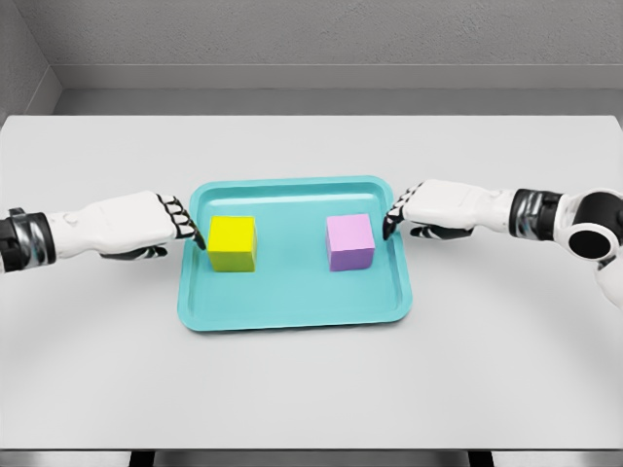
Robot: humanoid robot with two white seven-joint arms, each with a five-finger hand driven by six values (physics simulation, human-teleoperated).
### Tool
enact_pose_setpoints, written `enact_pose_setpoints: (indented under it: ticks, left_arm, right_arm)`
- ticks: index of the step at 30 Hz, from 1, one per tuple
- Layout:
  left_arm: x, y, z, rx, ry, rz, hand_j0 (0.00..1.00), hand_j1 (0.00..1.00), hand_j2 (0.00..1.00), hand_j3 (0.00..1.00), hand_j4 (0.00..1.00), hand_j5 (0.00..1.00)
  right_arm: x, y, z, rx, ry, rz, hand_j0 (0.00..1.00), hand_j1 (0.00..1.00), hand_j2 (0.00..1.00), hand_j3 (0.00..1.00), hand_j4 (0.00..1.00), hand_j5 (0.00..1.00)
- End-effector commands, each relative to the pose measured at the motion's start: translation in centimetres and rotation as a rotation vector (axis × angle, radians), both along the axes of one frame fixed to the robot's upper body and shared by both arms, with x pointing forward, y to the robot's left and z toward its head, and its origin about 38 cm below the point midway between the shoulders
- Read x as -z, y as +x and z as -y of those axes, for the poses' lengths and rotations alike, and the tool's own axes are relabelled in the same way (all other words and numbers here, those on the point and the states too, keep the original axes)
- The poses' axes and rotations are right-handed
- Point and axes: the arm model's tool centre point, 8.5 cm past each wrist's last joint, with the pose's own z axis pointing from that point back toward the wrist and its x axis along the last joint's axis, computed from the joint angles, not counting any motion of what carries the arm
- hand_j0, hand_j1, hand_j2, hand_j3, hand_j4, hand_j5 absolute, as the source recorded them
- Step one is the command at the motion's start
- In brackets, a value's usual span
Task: Push two cubes
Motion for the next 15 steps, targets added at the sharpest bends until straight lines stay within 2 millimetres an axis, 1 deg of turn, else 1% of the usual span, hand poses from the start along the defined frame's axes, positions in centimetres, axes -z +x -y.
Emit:
enact_pose_setpoints:
  ticks: [1, 7, 9, 12, 15]
  left_arm:
    - [-0.2, -0.2, 0.6, 0.014, -0.011, 0.004, 0.68, 0.68, 0.68, 0.68, 0.68, 0.68]
    - [-0.3, -0.2, 1.0, 0.024, -0.011, 0.002, 0.68, 0.68, 0.68, 0.68, 0.68, 0.68]
    - [-0.3, -0.2, 1.3, 0.029, -0.016, 0.002, 0.68, 0.68, 0.68, 0.68, 0.68, 0.68]
    - [-0.5, -0.4, 1.7, 0.042, -0.018, 0.008, 0.68, 0.68, 0.68, 0.68, 0.68, 0.68]
    - [-0.5, -0.4, 1.7, 0.042, -0.014, 0.008, 0.68, 0.68, 0.68, 0.68, 0.68, 0.68]
  right_arm:
    - [-0.3, -0.1, -0.3, -0.008, 0.008, 0.006, 0.57, 0.57, 0.57, 0.57, 0.57, 0.57]
    - [-0.1, -0.1, -0.6, -0.013, 0.003, 0.005, 0.57, 0.57, 0.57, 0.57, 0.57, 0.57]
    - [0.1, -0.2, -1.4, -0.025, 0.008, 0.008, 0.57, 0.57, 0.57, 0.57, 0.57, 0.57]
    - [0.2, -0.2, -1.7, -0.029, 0.01, 0.007, 0.57, 0.57, 0.57, 0.57, 0.57, 0.57]
    - [0.6, -0.4, -2.3, -0.043, 0.012, -0.002, 0.57, 0.57, 0.57, 0.57, 0.57, 0.57]
